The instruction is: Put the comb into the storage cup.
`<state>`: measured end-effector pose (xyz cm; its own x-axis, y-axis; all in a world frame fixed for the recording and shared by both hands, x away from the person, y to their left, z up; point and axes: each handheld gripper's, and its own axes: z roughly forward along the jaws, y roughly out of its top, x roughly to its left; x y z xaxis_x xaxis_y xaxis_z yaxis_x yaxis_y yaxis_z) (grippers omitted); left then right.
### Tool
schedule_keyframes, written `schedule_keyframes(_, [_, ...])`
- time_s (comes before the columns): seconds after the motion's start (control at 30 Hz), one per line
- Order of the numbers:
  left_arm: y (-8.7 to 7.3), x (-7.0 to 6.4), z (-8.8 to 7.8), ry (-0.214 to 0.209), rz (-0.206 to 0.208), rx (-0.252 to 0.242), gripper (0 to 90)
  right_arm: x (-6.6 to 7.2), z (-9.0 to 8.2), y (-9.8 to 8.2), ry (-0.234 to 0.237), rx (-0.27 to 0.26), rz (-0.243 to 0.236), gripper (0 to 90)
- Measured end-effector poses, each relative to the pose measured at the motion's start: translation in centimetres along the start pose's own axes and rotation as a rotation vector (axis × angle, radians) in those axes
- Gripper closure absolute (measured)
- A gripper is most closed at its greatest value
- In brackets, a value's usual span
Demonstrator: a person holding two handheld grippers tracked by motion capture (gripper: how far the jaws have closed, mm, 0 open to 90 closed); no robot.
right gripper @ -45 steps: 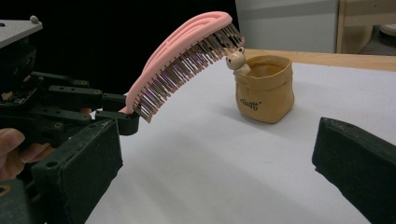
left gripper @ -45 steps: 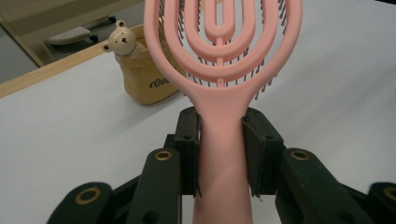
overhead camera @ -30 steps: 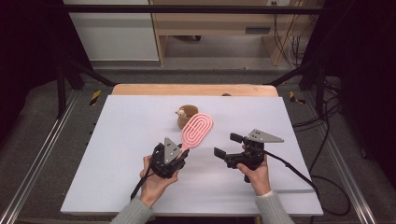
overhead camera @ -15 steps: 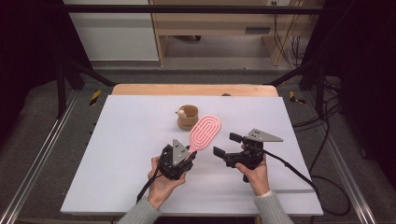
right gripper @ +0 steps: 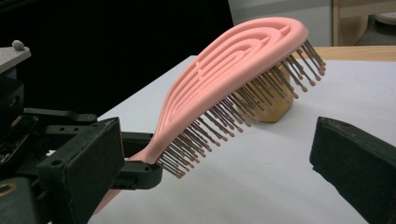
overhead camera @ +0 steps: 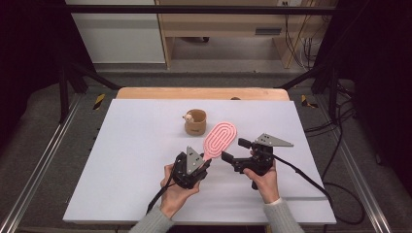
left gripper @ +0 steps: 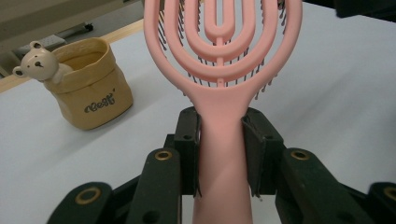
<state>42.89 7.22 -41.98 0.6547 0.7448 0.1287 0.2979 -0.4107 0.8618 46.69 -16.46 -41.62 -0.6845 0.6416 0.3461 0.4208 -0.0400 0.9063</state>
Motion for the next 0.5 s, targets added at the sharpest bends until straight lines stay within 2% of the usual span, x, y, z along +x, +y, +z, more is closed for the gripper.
schedule_keyframes(0.23, [0.1,-0.8,0.1,-0.015,0.010,-0.005,68.9,-0.1,0.3,-0.1,-0.002,0.006,0.014,5.6])
schedule_keyframes(0.5, [0.2,-1.6,0.2,-0.028,0.019,-0.008,68.9,-0.2,0.5,-0.2,0.000,0.011,0.030,12.0])
